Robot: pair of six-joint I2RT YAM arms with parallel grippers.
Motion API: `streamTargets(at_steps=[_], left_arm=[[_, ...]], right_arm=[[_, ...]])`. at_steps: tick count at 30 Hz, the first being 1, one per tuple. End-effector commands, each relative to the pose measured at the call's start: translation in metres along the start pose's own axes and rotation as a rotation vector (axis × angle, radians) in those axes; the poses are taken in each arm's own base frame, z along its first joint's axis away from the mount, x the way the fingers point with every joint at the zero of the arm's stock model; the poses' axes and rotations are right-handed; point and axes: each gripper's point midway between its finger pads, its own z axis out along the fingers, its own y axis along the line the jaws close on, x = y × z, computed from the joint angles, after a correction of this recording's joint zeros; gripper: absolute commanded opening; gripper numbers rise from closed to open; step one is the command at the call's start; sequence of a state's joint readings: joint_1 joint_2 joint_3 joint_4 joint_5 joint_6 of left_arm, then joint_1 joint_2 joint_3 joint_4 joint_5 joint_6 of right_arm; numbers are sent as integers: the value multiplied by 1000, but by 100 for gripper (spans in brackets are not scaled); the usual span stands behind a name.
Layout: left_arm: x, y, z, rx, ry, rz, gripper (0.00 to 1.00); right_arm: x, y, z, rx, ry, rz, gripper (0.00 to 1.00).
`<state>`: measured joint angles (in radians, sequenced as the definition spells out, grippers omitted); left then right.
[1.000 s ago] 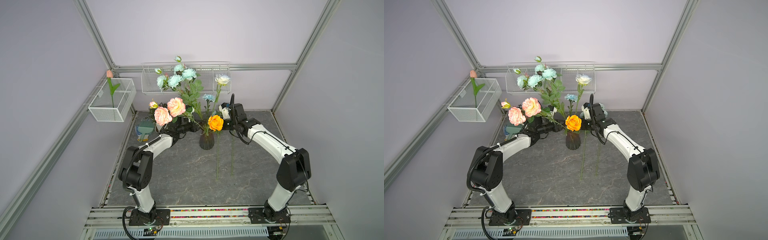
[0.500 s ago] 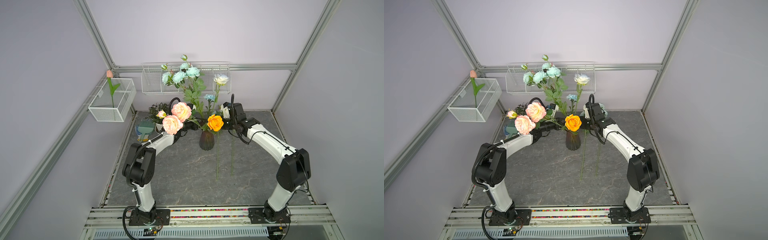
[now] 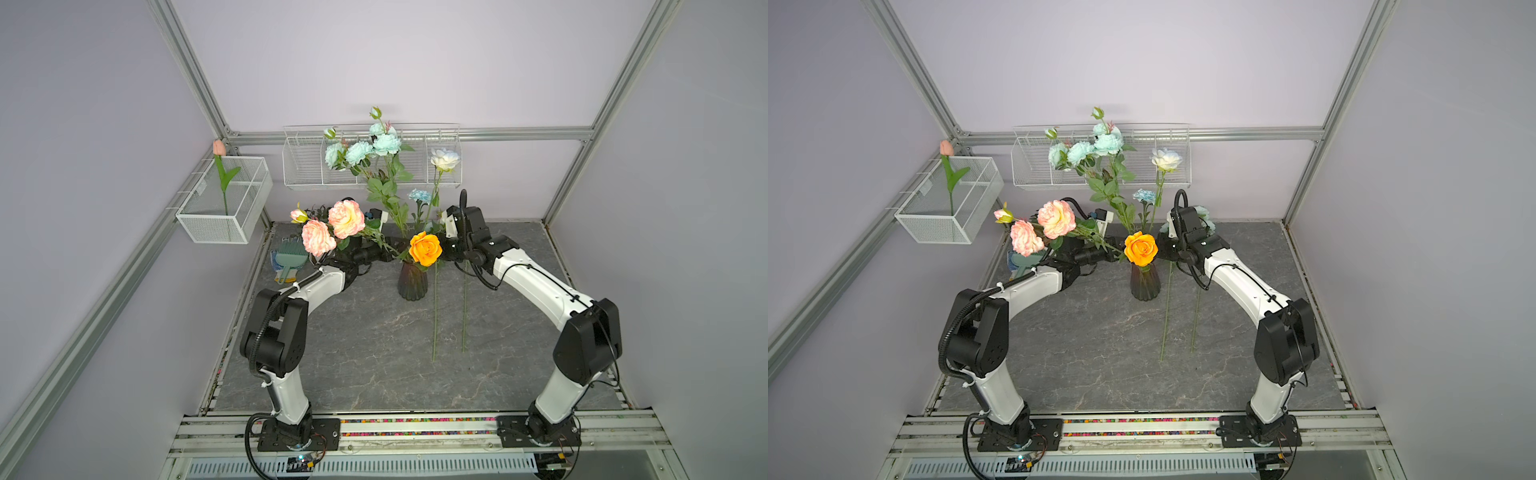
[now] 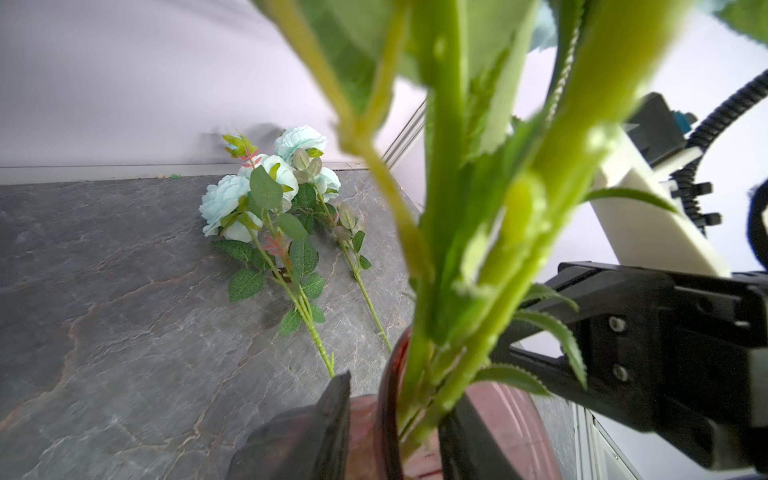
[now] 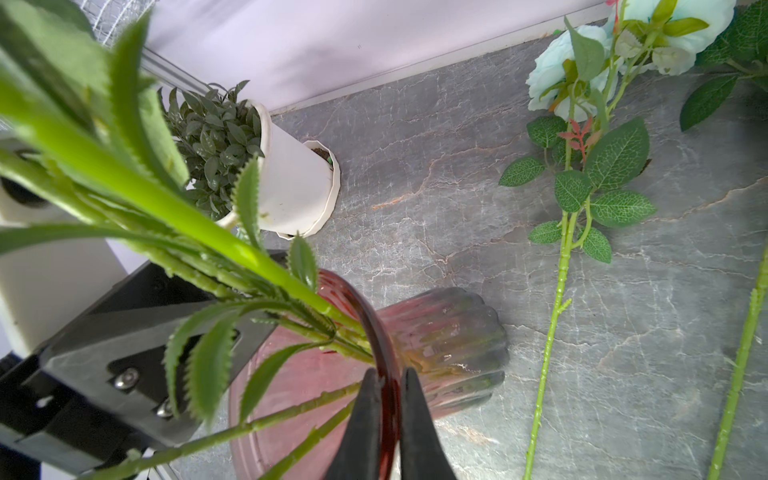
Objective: Pick out blue flowers from the vase
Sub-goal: Adjust the vase at the center of the board.
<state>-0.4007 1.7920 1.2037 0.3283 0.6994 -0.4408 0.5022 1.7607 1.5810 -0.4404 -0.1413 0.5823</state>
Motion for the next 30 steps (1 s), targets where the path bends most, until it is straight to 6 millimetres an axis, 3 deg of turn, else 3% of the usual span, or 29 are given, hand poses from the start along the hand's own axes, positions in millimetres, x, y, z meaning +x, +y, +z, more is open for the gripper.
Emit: streamTargets(at_steps=[1, 12, 30], left_arm=[[7, 2, -13, -46, 5, -17, 37], [19, -7, -18, -33, -1, -55, 37], [26, -34, 2, 13, 22, -67, 37]], right_arm=[[-7, 13, 2, -41, 22, -46, 7], [-24, 33, 29, -210, 111, -145, 7], [-34, 23, 61, -413, 231, -166, 7]])
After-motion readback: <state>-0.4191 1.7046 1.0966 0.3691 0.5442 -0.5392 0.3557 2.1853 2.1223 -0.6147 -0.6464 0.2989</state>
